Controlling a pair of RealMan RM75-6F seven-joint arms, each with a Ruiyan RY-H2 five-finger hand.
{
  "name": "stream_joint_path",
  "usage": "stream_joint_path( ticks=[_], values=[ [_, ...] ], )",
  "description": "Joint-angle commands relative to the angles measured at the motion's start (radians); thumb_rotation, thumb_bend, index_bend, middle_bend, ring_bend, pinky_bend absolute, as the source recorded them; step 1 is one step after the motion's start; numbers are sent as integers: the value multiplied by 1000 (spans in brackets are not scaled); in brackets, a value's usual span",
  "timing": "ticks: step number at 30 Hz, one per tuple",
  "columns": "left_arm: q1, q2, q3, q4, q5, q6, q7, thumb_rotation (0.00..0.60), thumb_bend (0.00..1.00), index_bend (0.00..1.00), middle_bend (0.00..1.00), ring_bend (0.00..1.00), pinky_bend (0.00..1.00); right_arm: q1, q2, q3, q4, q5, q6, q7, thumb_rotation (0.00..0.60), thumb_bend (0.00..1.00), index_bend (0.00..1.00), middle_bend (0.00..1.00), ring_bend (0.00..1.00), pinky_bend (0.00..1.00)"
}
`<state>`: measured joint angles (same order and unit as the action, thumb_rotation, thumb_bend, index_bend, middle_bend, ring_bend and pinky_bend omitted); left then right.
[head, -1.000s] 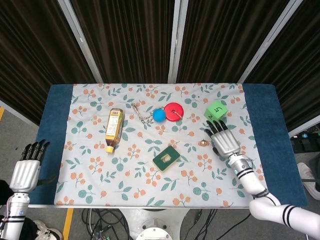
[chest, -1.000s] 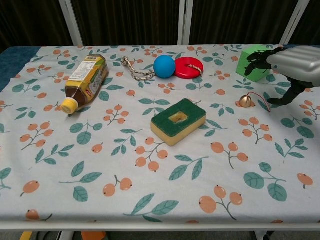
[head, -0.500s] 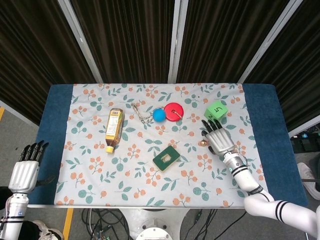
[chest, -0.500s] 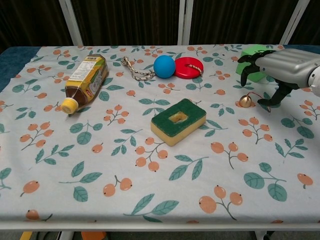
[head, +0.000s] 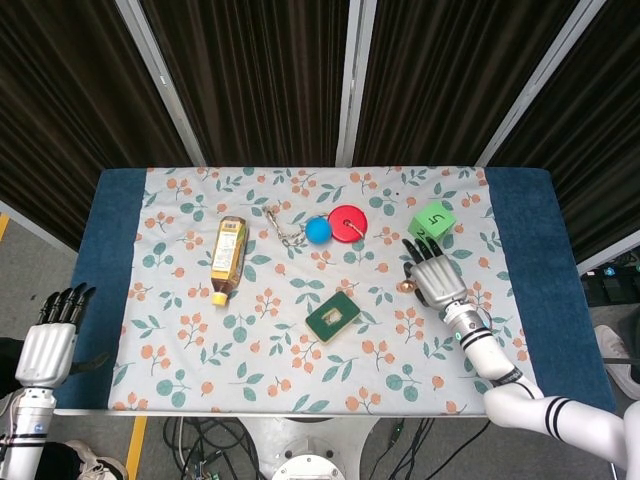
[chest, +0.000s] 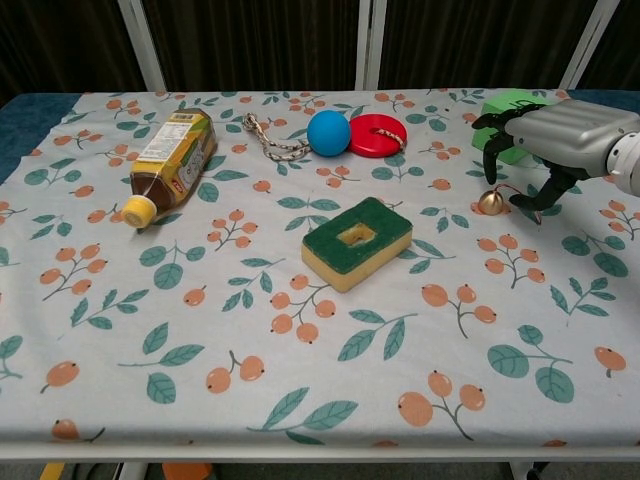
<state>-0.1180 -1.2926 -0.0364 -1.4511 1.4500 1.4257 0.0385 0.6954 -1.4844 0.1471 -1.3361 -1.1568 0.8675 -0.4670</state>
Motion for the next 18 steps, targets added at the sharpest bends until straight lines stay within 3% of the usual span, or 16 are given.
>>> stream_joint_path(
  ticks=[1,18],
  values=[
    [0,-1,0,1,2,1,-1,600,0,0,0,0,7,3,-1,-2,2,2,-1,2,600,289,437,0,0,0],
    [-2,2,-1,-6,2,-2,8,600,0,0,0,0,7,19,-4,-11,3,9,9,9,600,295,488,0,0,0]
  ],
)
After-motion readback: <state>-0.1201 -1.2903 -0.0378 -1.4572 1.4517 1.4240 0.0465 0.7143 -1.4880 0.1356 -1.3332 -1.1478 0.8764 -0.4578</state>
